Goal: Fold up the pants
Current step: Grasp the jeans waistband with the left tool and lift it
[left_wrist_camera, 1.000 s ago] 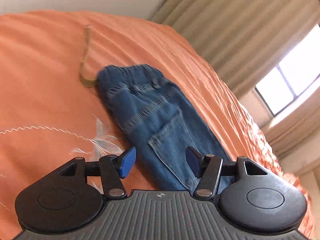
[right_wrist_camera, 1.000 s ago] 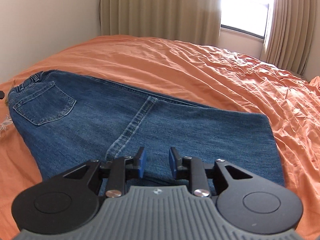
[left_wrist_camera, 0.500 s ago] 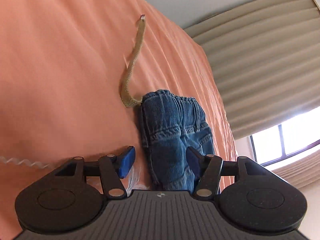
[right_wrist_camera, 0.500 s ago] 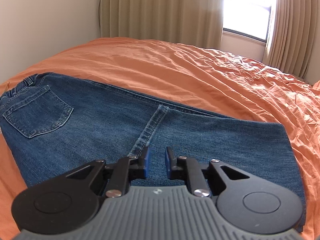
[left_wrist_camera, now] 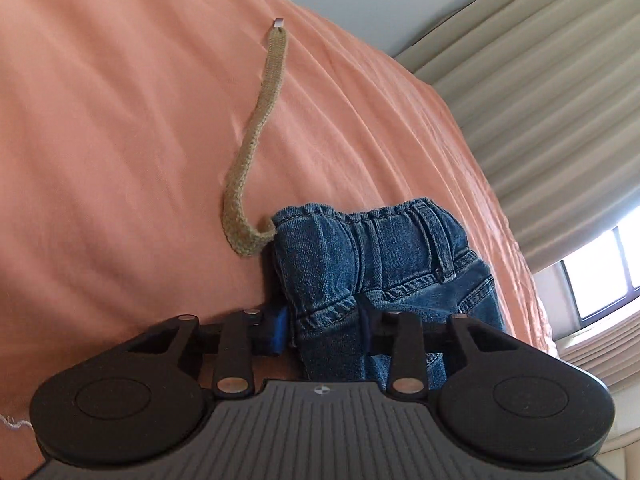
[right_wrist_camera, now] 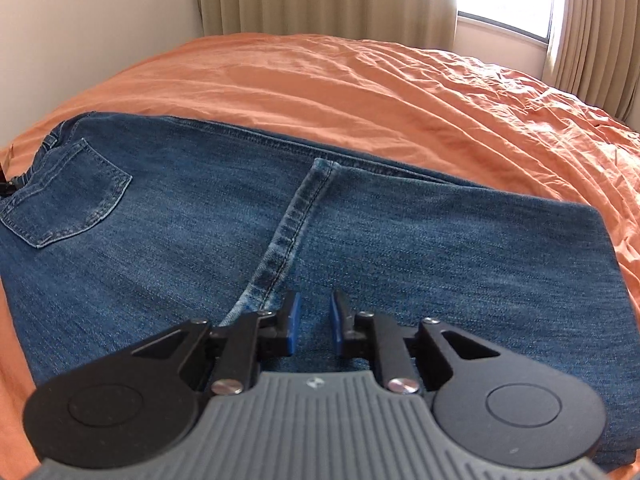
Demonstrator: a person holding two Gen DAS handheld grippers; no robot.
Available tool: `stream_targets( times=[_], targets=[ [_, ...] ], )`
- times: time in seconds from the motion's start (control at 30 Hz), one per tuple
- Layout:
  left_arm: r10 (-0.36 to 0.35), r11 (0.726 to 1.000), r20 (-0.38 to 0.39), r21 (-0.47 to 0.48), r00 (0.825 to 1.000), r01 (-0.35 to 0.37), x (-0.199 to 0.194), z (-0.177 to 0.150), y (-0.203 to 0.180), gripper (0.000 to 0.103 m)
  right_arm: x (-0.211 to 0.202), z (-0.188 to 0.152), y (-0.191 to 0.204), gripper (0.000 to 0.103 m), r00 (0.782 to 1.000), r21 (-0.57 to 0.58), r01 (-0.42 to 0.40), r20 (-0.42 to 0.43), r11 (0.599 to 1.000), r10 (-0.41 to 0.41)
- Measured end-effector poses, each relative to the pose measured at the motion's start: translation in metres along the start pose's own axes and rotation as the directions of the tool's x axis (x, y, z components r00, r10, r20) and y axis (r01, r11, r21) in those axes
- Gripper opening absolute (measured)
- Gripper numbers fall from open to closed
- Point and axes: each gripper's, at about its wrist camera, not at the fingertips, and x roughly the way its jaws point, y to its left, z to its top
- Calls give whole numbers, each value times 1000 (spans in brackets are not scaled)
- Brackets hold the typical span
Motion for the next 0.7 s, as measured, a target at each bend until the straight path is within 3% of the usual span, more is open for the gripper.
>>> stream_targets(
  times=[0.17,0.27,0.4,0.47,0.53,0.7],
  targets=[
    [56,998,31,37,998,-57,-16,3,-32,27,-2,3,-2,11,1000,-14,-9,1,1000,9],
    [34,992,92,121,995,-45,-41,2,-60,23,-9,5,-3,11,1000,-15,-16,18,1000,16],
    [-34,963,171,270,985,-14,-79,-11,-115,22,-24,4,-10,12,998,15,-44,42,999,44],
    [-79,931,202,365,976,-1,-99,-28,-147,21,-32,4,-16,12,997,33,-58,60,998,56],
    [-124,882,217,470,968,7,-116,-51,-178,21,-42,4,-25,12,994,56,-73,82,996,68],
    [-197,752,159,658,967,45,-138,-124,-237,18,-63,0,-56,12,989,176,-109,116,978,89]
  ],
)
